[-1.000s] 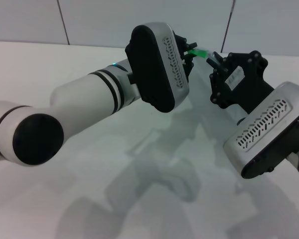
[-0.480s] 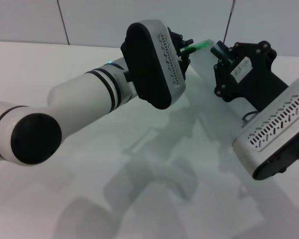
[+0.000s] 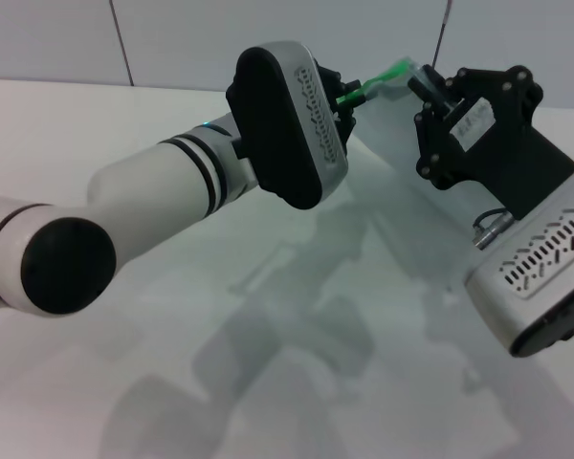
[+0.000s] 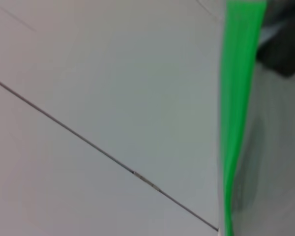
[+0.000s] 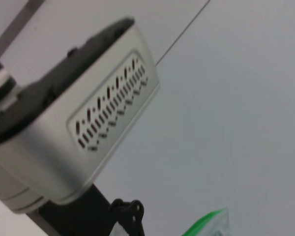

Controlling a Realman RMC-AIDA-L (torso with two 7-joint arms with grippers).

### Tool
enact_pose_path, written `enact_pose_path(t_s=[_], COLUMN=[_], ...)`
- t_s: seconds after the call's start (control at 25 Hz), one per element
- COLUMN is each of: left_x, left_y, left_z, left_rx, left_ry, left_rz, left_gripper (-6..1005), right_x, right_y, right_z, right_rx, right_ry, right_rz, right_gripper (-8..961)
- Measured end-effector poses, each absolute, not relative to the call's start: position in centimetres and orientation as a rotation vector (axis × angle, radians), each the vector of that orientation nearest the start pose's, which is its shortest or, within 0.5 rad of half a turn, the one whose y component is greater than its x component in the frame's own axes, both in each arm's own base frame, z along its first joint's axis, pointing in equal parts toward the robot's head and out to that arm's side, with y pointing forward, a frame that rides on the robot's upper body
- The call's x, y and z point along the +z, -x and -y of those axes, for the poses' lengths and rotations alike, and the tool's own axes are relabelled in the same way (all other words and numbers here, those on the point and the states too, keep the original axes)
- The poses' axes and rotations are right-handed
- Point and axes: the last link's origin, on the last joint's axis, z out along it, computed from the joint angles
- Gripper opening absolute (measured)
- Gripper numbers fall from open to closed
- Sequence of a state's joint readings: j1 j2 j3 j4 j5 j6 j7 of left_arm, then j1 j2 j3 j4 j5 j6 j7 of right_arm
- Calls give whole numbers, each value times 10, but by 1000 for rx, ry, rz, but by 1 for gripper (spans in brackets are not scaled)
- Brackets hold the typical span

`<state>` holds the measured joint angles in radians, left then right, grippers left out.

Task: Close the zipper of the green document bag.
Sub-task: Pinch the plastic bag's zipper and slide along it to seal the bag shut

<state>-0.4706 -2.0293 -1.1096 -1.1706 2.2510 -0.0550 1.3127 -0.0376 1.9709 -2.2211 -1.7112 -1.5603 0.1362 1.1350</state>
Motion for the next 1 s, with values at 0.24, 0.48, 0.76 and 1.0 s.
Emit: enact_pose_path(t_s=[0.24,0.48,0.76,1.0], left_x=[-67,-66,-65,-66], left_y=[137,146,160,169], left_z=[-393,-399,-408,-411], left_rx=[-44,-30,4,30], left_ry=[2150,2155,2136,2131], left_rz=[-383,-328,-286,-265], left_gripper=[84,84,84,85], right_x=[-15,-4,3,5], right_y=[-118,-109,-102,-101], right_z=[-279,-269,-261,-259], right_rx=[297,330,331,334], right_ry=[1967,1947,1922,1916], right_rz=[215,226,256,251], right_gripper=[157,160,163,166])
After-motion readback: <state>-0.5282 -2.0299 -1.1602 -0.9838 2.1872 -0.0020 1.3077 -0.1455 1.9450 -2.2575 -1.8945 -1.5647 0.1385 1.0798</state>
